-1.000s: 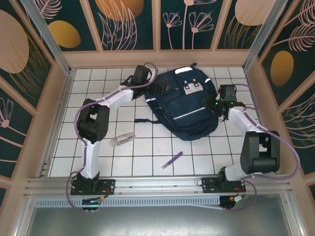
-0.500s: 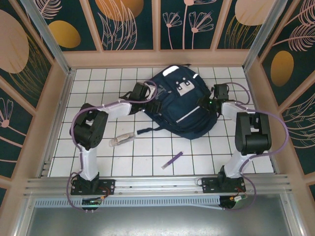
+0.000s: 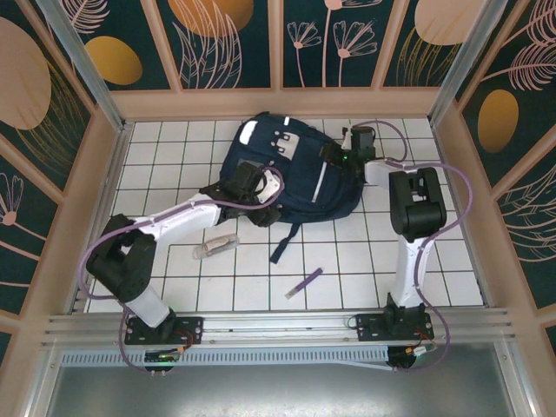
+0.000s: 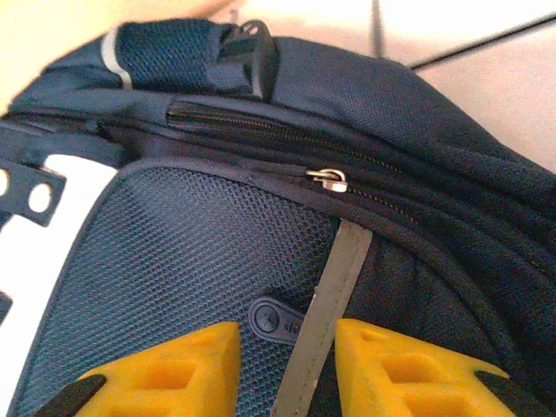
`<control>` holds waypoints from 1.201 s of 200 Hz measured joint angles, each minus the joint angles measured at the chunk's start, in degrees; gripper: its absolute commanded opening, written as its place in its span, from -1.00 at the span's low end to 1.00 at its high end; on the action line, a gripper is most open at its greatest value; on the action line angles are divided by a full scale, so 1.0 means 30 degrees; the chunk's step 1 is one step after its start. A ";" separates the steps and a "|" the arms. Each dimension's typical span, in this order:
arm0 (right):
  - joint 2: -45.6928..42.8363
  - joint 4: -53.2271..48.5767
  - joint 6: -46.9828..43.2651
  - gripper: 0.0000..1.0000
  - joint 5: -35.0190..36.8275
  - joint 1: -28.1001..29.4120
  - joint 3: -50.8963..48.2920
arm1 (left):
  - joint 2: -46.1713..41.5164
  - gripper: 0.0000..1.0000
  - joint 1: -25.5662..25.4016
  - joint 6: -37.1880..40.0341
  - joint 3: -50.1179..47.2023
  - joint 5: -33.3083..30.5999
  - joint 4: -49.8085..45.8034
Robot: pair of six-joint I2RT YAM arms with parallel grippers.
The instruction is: Pack books, pencil case, and school supplies into a backpack
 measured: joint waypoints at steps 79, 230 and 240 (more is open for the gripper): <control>-0.6084 -0.0801 -0.0393 -0.15 -0.0670 0.0219 -0.3971 | 0.2331 0.72 0.2157 1.0076 -0.0029 -0.2630 0.3687; -1.0499 -0.4408 -0.1158 -0.13 -0.2149 0.1552 -0.6856 | 0.3519 0.98 0.2579 1.3661 -0.0022 0.0743 0.3599; -1.0499 -0.4415 -0.1166 -0.13 -0.2310 0.1690 -0.6856 | 0.3519 0.97 0.2579 1.3828 -0.0022 0.1239 0.3308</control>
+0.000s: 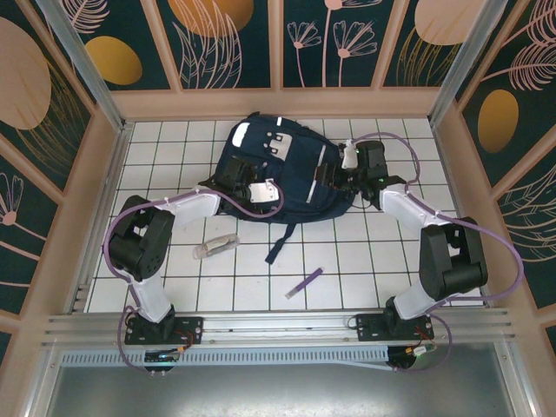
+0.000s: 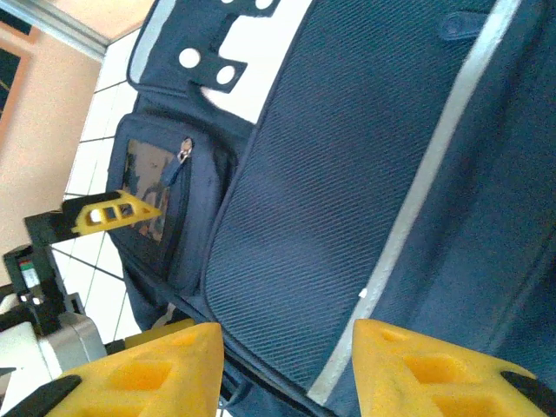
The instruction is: Pack books, pencil case, and school supplies into a backpack
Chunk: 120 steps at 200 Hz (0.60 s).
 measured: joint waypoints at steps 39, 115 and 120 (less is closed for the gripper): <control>0.0007 -0.0255 -0.0007 -0.14 -0.0510 0.0627 0.0000 | 0.0138 0.81 0.0022 0.1231 -0.0007 0.0648 -0.0525; 0.0168 -0.0852 0.1698 -0.25 0.0109 0.1268 0.0459 | 0.1712 -0.94 0.0306 -0.0495 0.3264 0.2973 -0.2841; 0.0168 -0.0918 0.1989 -0.26 0.0233 0.1304 0.0525 | 0.1698 -0.94 0.0306 -0.0882 0.3264 0.3242 -0.2907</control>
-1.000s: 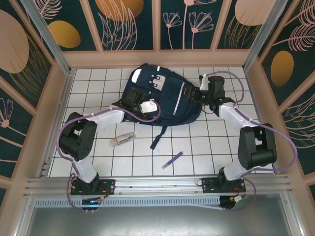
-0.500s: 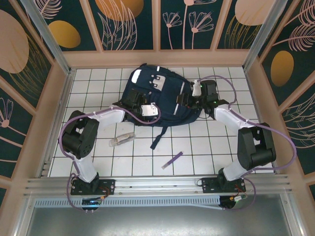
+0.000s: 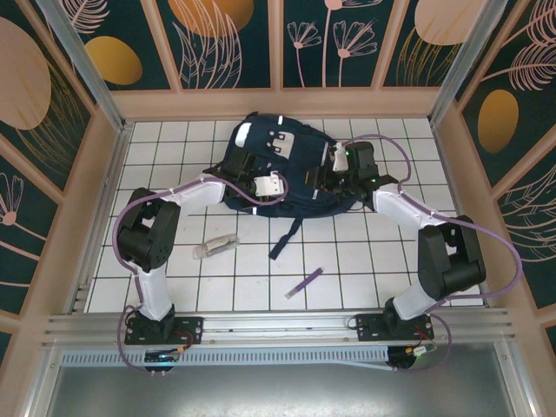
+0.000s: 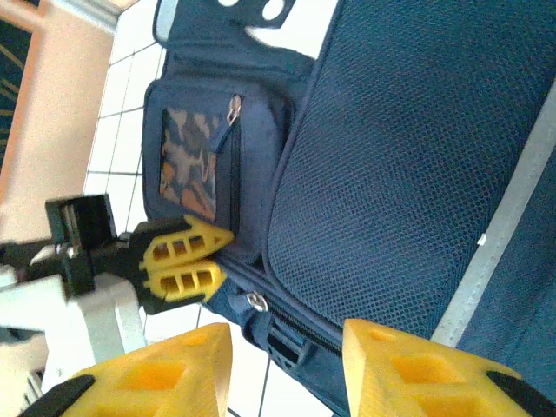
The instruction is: Pack books, pencil case, and school supplies into a backpack
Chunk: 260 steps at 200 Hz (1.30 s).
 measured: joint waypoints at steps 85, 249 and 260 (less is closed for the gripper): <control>0.1355 -0.2922 0.2630 -0.20 0.4488 0.4299 0.1858 | -0.0408 -1.00 -0.0022 -0.5064 0.0313 0.2856 -0.1239; 0.3891 -0.7431 0.5821 -0.49 0.8058 0.5727 0.5289 | -0.1100 -1.00 0.0197 -0.9253 -0.1107 0.5158 0.1450; 0.4065 -0.7759 0.5719 -0.48 0.8531 0.5894 0.5588 | -0.1137 -1.00 0.0211 -0.9413 -0.1224 0.5085 0.1617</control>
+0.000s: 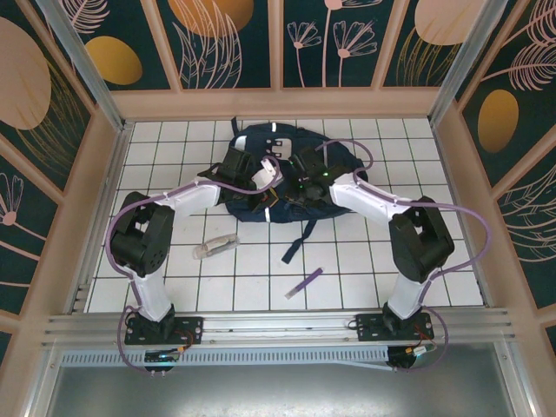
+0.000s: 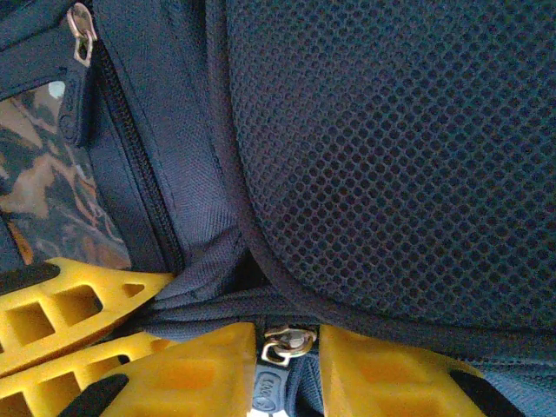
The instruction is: Pack books, pencil case, and school supplies into a backpack
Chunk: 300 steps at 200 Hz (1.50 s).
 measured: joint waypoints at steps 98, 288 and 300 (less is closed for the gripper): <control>-0.1311 0.0466 -0.3162 -0.69 0.2266 0.0219 -0.1027 | -0.0146 -1.00 -0.0044 -0.0627 -0.0124 0.0714 0.1158; -0.0787 0.0255 -0.8517 -0.67 0.5129 0.1603 -0.1056 | -0.0124 -1.00 0.0036 -0.1399 -0.0124 0.1202 0.1224; -0.0787 0.0211 -0.8721 -0.75 0.5275 0.1596 -0.1064 | -0.0117 -1.00 0.0036 -0.1384 -0.0124 0.1209 0.1246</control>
